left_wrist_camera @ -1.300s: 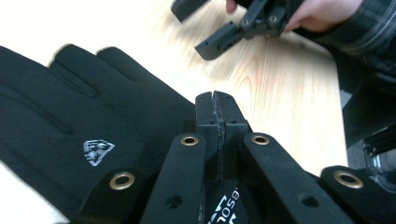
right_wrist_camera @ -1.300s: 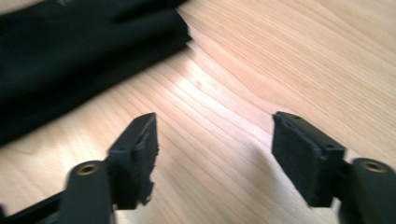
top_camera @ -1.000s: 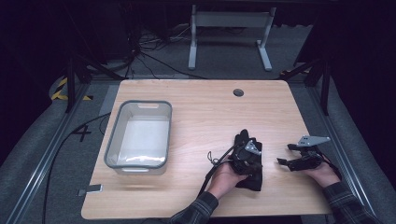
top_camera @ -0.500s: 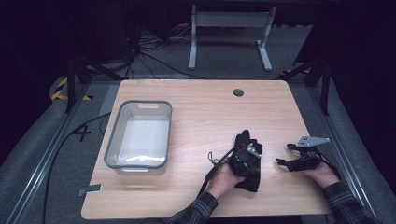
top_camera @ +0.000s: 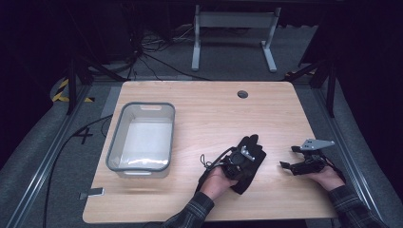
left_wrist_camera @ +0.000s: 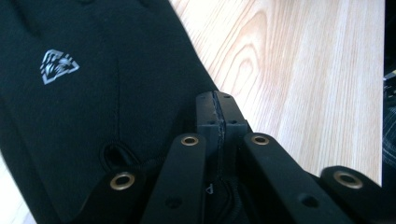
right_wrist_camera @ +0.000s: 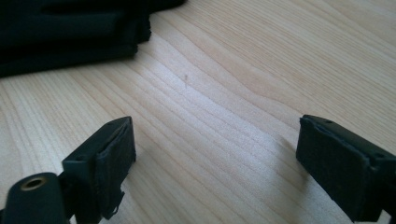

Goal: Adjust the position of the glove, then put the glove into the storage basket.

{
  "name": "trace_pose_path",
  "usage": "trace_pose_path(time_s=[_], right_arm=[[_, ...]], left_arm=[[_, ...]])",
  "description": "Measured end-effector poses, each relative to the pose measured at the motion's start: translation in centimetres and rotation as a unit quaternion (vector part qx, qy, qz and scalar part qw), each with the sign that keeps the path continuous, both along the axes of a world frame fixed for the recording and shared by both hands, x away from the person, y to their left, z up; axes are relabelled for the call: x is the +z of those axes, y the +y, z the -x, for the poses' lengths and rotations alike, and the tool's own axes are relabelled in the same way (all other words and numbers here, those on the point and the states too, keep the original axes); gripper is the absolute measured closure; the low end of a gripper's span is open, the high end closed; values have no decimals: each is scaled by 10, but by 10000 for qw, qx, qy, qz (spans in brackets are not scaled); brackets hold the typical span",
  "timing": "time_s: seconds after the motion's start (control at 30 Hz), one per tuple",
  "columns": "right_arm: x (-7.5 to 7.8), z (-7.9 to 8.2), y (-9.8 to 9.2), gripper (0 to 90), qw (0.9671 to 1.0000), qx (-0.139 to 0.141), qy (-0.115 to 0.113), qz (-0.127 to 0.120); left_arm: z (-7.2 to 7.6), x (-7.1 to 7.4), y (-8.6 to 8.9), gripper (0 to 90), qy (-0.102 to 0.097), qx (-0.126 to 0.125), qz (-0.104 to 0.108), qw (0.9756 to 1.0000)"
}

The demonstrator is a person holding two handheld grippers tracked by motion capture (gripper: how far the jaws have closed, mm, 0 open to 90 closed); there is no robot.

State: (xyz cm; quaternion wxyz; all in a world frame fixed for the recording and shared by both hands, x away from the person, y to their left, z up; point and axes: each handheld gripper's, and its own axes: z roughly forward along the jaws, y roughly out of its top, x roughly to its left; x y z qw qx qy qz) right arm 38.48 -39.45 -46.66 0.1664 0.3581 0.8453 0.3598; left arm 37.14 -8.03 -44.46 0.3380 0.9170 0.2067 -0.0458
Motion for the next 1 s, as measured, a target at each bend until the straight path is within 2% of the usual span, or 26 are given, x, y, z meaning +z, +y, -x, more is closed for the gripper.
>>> trace_pose_path(time_s=[0.4, 0.53, 0.73, 0.8, 0.83, 0.93, 0.97, 1.0], right_arm=[[0, 0, 0, 123, 10000, -2, 1, 0], [0, 0, 0, 123, 10000, -3, 1, -1], [0, 0, 0, 123, 10000, -3, -1, -2], [0, 0, 0, 123, 10000, -3, 0, -2], [0, 0, 0, 123, 10000, -1, 0, -1], [0, 0, 0, 123, 10000, -3, -1, -2], [0, 0, 0, 123, 10000, -3, -1, -2], [0, 0, 0, 123, 10000, -3, -1, -2]], left_arm=[[-5, 3, 30, 898, -18, 215, -176, 9996], [-6, 3, 38, 898, -21, 335, -178, 9993], [-7, 5, 41, 871, -42, 331, -126, 9994], [-7, 7, 41, 826, -81, 323, -119, 9994], [-7, 10, 42, 826, -126, 310, -49, 9994], [-10, 14, 44, 635, -140, 350, 65, 9993], [-11, 15, 44, 635, -126, 364, 84, 9992], [-13, 16, 45, 588, -164, 446, 124, 9988]])
